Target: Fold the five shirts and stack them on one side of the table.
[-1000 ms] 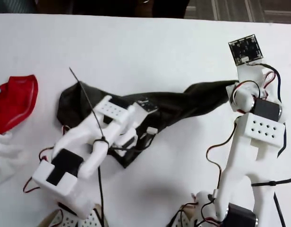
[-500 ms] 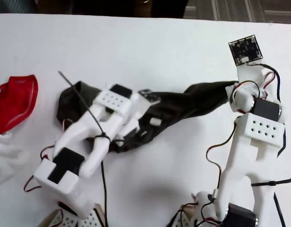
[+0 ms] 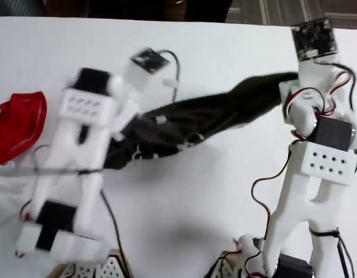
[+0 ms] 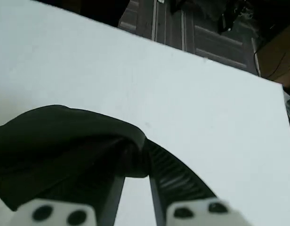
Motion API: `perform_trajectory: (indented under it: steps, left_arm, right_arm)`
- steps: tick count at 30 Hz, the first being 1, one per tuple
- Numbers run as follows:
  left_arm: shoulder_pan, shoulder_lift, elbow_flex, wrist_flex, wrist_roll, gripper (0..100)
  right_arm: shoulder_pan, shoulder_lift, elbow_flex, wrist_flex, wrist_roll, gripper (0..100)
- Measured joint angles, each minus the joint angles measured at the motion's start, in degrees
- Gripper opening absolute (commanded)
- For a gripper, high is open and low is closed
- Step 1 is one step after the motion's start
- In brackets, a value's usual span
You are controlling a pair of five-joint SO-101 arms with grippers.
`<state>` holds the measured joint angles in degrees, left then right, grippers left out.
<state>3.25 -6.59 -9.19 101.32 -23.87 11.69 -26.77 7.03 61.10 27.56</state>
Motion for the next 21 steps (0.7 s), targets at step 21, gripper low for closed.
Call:
perform_trajectory:
  steps: [21]
  left_arm:
    - [-6.4,-16.7,14.3,-1.1,-5.3,3]
  right_arm:
    - [-5.4,-0.2,-1.3,6.5,-2.3,1.8]
